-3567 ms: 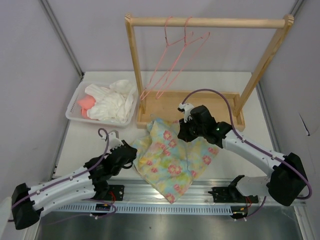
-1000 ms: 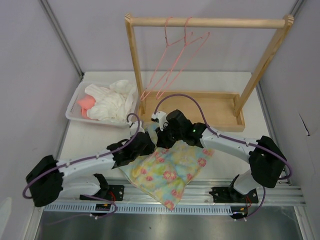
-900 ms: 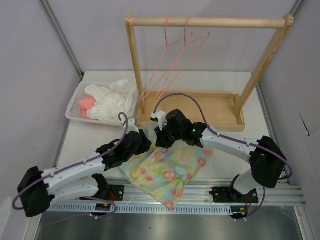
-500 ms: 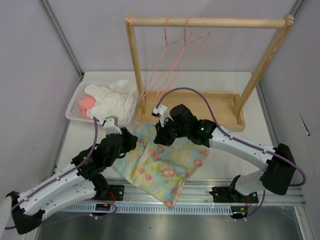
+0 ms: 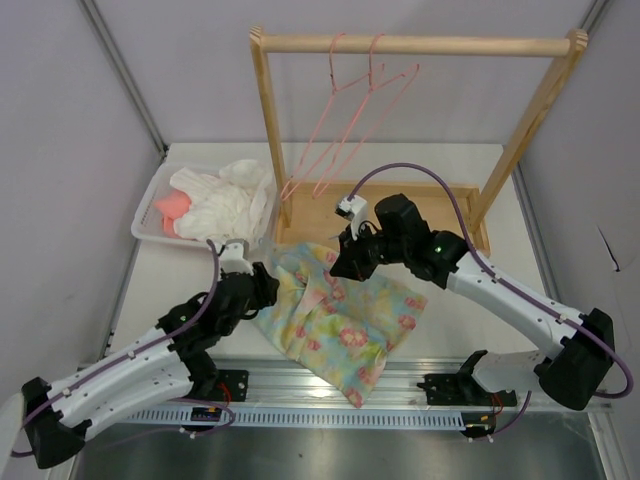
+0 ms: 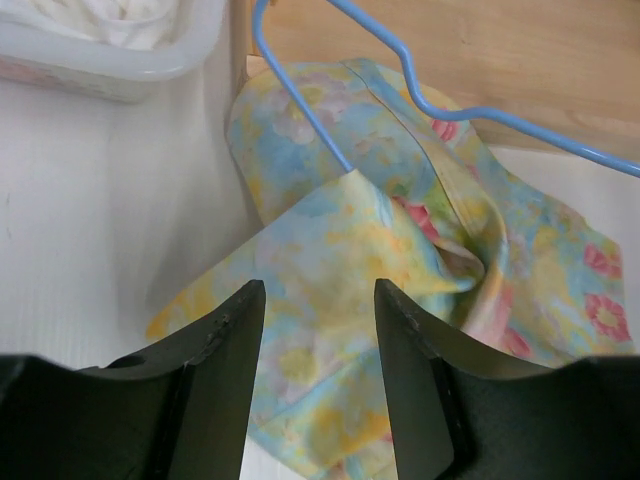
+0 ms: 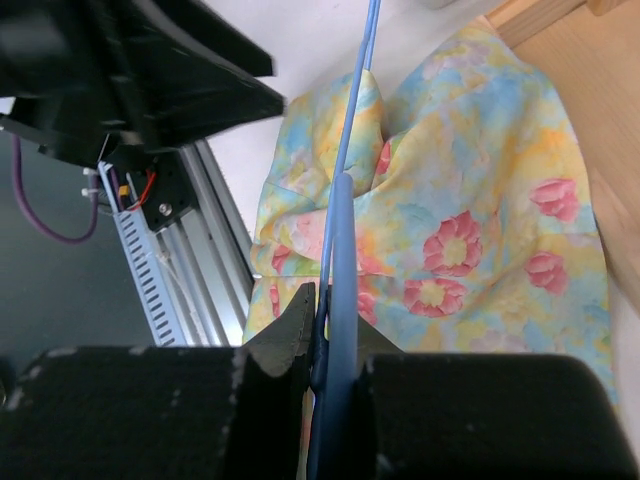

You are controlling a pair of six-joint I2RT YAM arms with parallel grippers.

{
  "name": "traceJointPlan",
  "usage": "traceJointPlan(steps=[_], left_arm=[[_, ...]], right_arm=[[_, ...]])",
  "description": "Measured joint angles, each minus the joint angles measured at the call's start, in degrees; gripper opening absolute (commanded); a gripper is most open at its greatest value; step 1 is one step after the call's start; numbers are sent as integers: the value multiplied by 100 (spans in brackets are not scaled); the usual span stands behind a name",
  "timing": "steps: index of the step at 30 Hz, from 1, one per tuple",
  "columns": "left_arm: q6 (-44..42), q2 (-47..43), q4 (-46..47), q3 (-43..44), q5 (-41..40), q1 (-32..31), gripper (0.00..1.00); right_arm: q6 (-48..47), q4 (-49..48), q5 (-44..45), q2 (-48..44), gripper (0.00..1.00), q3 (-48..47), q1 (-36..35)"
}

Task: Place the skirt on the hanger

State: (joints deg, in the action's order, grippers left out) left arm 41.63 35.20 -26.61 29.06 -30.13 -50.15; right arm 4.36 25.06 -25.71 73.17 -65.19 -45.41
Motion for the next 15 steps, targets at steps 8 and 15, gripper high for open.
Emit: traceJointPlan(steps=[8, 15], left_arm=[[-885, 378, 1416, -334, 966, 817, 54], [-1534, 507, 2035, -323, 2474, 1578, 53]], right_arm=[[2, 299, -343, -46, 0, -68, 162], [9, 474, -693, -214, 0, -125, 503]])
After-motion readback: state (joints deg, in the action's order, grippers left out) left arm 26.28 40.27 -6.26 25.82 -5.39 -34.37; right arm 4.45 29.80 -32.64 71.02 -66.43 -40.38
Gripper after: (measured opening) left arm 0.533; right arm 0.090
